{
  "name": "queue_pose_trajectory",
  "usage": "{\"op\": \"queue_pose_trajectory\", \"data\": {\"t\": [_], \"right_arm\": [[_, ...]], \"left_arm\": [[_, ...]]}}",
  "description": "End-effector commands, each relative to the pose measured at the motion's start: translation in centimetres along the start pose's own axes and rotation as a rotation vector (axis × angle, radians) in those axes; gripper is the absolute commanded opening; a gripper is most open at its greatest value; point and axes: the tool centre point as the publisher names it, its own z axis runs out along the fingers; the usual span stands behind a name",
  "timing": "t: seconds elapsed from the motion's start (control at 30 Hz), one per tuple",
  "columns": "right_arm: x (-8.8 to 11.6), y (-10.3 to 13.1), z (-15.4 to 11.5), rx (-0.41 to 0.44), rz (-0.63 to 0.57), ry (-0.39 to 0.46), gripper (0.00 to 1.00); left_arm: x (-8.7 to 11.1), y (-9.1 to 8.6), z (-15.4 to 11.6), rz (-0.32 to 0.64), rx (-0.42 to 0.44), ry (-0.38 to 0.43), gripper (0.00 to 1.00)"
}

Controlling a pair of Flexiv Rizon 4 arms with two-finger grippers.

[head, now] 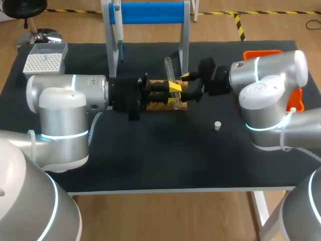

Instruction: Invert the test tube, pick up the pipette, mount the tip to pipette, aspirate from beaker and dispense into the tube, eject the tip, return the pipette, and cap with the stopper.

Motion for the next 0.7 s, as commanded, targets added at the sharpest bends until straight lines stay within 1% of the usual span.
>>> {"op": "queue_pose_trajectory", "data": {"t": [0.03,0.7], "right_arm": [[0.03,-0.06,0.19,-0.002,-0.001,-0.002,1.0],[0.66,0.04,0.26,0.008,0.002,-0.029,1.0]], "left_arm": [[-0.07,0.03,0.08,0.001,0.0,0.002,0.0],[-0.07,0.03,0.08,0.001,0.0,0.002,0.0]]}}
